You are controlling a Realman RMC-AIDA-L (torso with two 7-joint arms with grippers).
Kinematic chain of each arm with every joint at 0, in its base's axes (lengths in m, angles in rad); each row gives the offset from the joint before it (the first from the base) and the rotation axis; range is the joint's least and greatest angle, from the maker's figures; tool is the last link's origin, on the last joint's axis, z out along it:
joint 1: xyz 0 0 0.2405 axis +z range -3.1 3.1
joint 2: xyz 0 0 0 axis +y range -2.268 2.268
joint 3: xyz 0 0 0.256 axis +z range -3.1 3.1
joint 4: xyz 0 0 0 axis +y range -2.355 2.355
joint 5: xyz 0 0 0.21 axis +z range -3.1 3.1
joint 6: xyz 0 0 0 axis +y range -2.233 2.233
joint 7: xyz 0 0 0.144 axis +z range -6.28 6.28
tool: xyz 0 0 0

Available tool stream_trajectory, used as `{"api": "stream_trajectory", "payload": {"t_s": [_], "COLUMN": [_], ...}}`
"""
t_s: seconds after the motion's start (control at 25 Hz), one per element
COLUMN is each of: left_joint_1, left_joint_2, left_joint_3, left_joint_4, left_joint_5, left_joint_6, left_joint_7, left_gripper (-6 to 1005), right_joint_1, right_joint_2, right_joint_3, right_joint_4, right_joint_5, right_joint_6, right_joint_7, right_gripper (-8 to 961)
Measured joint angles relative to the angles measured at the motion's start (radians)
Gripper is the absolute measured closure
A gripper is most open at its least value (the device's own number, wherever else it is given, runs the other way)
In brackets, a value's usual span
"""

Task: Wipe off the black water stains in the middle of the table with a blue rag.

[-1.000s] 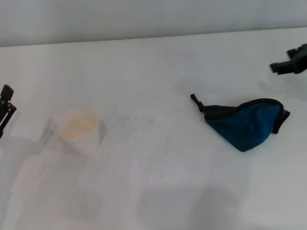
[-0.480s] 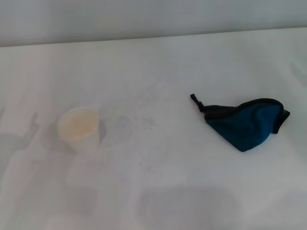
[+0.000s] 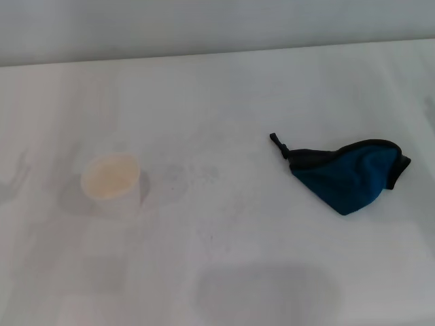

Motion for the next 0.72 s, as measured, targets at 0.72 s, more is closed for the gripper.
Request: {"api": "stream_trajectory", "payload": {"t_s": [0.72], "left_joint_1": [-0.04], "left_joint_2": [-0.002], "left_joint_3": [0.0], "left_joint_4": [0.003], "left_joint_5": [-0.099], "left_joint_6": [-0.073], "left_joint_7": [0.066], "left_gripper": [131], "right_joint_1": [0.009], "right_joint_2": [0.004], "right_joint_3": [0.011], "right_joint_4": [0.124], "right_joint_5": [0.032], "right_joint_6": [0.003], "right_joint_7": [-0.161], "right_gripper": [278]}}
